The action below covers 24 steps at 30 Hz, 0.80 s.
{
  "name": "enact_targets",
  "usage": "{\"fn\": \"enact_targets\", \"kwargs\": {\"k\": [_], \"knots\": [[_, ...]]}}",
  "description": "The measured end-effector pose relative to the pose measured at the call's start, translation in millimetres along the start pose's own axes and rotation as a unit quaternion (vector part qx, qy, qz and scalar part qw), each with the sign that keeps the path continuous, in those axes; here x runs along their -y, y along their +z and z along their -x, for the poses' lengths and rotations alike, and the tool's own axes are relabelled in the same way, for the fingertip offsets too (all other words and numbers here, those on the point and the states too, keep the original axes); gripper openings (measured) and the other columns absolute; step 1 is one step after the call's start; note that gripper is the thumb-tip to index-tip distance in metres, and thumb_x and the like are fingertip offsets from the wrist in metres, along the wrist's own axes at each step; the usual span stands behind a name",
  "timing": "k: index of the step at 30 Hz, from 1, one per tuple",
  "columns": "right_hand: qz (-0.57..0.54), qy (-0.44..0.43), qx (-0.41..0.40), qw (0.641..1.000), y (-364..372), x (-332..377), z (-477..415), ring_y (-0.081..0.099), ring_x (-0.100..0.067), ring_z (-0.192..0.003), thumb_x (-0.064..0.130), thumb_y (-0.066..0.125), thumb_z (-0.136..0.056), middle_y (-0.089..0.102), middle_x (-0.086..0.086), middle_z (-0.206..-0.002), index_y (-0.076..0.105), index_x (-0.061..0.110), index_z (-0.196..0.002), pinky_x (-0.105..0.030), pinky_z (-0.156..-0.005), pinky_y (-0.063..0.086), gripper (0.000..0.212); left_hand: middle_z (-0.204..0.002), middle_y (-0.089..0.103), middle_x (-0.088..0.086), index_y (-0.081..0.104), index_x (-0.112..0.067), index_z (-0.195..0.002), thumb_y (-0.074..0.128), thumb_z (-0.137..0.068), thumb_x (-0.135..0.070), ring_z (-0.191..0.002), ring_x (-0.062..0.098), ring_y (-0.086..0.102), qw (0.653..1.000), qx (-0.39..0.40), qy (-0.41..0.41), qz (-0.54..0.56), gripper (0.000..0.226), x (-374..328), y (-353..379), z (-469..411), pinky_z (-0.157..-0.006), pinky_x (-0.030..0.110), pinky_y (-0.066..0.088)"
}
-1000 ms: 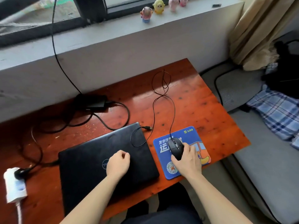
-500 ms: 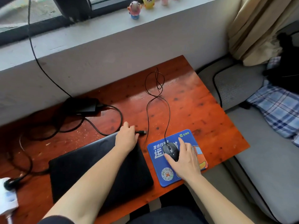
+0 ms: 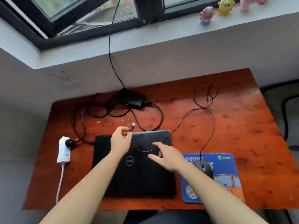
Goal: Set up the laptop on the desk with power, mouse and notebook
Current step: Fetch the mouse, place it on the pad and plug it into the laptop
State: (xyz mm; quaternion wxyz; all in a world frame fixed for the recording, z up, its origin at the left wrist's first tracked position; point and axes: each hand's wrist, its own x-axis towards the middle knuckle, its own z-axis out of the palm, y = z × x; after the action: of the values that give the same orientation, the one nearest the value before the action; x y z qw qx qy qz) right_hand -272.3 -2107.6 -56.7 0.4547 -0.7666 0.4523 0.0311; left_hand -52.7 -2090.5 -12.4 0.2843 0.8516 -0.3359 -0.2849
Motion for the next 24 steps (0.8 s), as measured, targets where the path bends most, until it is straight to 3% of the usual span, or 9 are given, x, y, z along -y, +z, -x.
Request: {"fn": "enact_targets", "kwargs": {"k": [2, 4, 7, 10, 14, 18, 22, 24], "knots": [[0.061, -0.018, 0.057, 0.996, 11.2, 13.3, -9.2, 0.06, -0.022, -0.108, 0.067, 0.051, -0.089, 0.062, 0.004, -0.109, 0.04, 0.036, -0.144, -0.037, -0.089, 0.047, 0.064, -0.088, 0.065, -0.001, 0.061, -0.016, -0.116, 0.068, -0.089, -0.011, -0.079, 0.015, 0.059, 0.994, -0.005, -0.059, 0.092, 0.028, 8.7, -22.6, -2.7, -0.076, 0.032, 0.051], [0.099, -0.026, 0.058, 0.993, 23.6, 26.4, -15.0, 0.058, -0.027, -0.115, 0.056, 0.048, -0.096, 0.059, -0.003, -0.124, 0.046, 0.031, -0.139, -0.039, -0.094, 0.046, 0.05, -0.091, 0.065, -0.001, 0.058, -0.022, -0.125, 0.067, -0.091, -0.01, -0.076, 0.013, 0.055, 0.98, 0.002, -0.1, 0.171, 0.038, 18.1, -42.9, -5.0, -0.069, 0.031, 0.049], [0.098, -0.015, 0.007, 0.995, 36.9, 50.2, -23.4, 0.057, -0.028, -0.117, 0.044, 0.04, -0.104, 0.055, -0.004, -0.131, 0.047, 0.025, -0.139, -0.041, -0.095, 0.047, 0.04, -0.084, 0.067, -0.009, 0.067, -0.024, -0.116, 0.067, -0.092, -0.019, -0.072, 0.008, 0.054, 0.971, -0.008, -0.095, 0.218, 0.025, 33.2, -70.4, -9.5, -0.061, 0.023, 0.044], [0.11, 0.006, -0.023, 0.994, 43.7, 77.1, -35.5, 0.053, -0.031, -0.124, 0.028, 0.035, -0.106, 0.045, -0.006, -0.145, 0.032, 0.02, -0.152, -0.042, -0.097, 0.047, 0.047, -0.084, 0.069, -0.008, 0.068, -0.024, -0.112, 0.066, -0.094, -0.027, -0.075, 0.006, 0.061, 0.96, 0.0, -0.066, 0.271, 0.019, 47.9, -99.0, -11.7, -0.061, 0.023, 0.045], [0.122, 0.068, -0.041, 0.989, 52.6, 122.5, -49.1, 0.048, -0.033, -0.13, 0.015, 0.033, -0.101, 0.034, -0.008, -0.156, 0.016, 0.016, -0.158, -0.042, -0.099, 0.044, 0.059, -0.082, 0.072, -0.009, 0.073, -0.027, -0.096, 0.071, -0.09, -0.025, -0.078, 0.006, 0.065, 0.962, 0.01, -0.002, 0.275, 0.007, 78.9, -150.7, -15.8, -0.06, 0.019, 0.048], [0.156, 0.078, -0.065, 0.983, 56.4, 168.3, -71.9, 0.044, -0.033, -0.135, 0.017, 0.033, -0.102, 0.038, -0.012, -0.155, 0.017, 0.013, -0.158, -0.043, -0.102, 0.042, 0.058, -0.075, 0.071, -0.016, 0.075, -0.026, -0.086, 0.075, -0.086, -0.018, -0.071, -0.004, 0.061, 0.968, -0.003, 0.071, 0.242, 0.008, 106.9, -196.8, -26.9, -0.064, 0.011, 0.047], [0.184, 0.079, -0.099, 0.975, 69.2, 212.1, -92.7, 0.044, -0.035, -0.134, 0.026, 0.037, -0.103, 0.041, -0.016, -0.151, 0.021, 0.01, -0.156, -0.043, -0.106, 0.04, 0.058, -0.079, 0.07, -0.012, 0.073, -0.024, -0.084, 0.076, -0.085, -0.015, -0.073, -0.008, 0.061, 0.971, -0.04, 0.078, 0.221, 0.01, 141.8, -227.6, -27.0, -0.067, 0.005, 0.045], [0.198, 0.07, -0.11, 0.972, 78.2, 230.3, -106.2, 0.044, -0.036, -0.132, 0.028, 0.038, -0.103, 0.042, -0.016, -0.149, 0.024, 0.01, -0.156, -0.044, -0.106, 0.039, 0.057, -0.082, 0.071, -0.011, 0.074, -0.023, -0.086, 0.077, -0.084, -0.017, -0.078, -0.002, 0.064, 0.973, -0.068, 0.066, 0.212, 0.007, 159.0, -242.0, -30.5, -0.068, 0.006, 0.045]]}}
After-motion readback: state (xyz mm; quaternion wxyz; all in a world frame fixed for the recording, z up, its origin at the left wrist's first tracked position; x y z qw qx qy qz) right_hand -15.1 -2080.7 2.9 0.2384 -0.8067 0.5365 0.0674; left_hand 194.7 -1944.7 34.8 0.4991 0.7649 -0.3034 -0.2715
